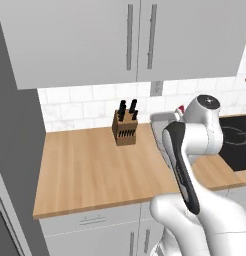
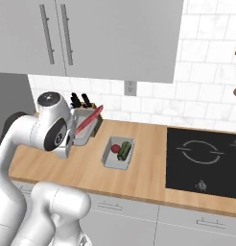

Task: Take the meat container that has the steak and place it on the second highest rack of the freezer. Then take the vegetable container that has the tomato and cucumber and place it on the highest rack of the freezer.

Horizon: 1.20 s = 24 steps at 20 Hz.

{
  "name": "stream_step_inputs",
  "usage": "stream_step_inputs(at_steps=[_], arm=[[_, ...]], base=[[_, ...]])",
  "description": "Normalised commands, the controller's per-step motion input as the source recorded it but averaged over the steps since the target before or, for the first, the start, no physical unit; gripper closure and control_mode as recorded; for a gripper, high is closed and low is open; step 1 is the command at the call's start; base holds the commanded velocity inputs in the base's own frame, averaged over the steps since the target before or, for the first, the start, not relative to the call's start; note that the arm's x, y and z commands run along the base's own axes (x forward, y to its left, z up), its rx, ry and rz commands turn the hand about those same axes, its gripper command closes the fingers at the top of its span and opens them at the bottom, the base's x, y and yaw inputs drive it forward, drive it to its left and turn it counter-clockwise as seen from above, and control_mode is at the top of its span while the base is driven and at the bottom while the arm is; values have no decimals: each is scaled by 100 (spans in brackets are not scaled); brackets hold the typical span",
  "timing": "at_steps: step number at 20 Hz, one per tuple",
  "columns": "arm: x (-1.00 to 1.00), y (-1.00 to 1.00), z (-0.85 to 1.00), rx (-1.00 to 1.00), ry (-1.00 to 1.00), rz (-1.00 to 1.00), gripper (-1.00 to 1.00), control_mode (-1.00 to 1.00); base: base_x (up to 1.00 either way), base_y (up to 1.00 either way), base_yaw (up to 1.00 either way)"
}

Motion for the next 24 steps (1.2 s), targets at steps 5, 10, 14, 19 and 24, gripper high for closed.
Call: stream_step_inputs(at_steps=[5, 10, 14, 19, 24], arm=[[-19, -19, 23, 0, 0, 0, 100, -100], [-32, -2, 38, 0, 1, 0, 100, -100], [-17, 0, 48, 0, 3, 0, 100, -100], [-27, -1, 43, 0, 0, 0, 100, -100], [-27, -4, 14, 0, 0, 1, 100, -100]], base=[[0, 0, 0], [0, 0, 0], [0, 0, 0], [0, 0, 0], [0, 0, 0]])
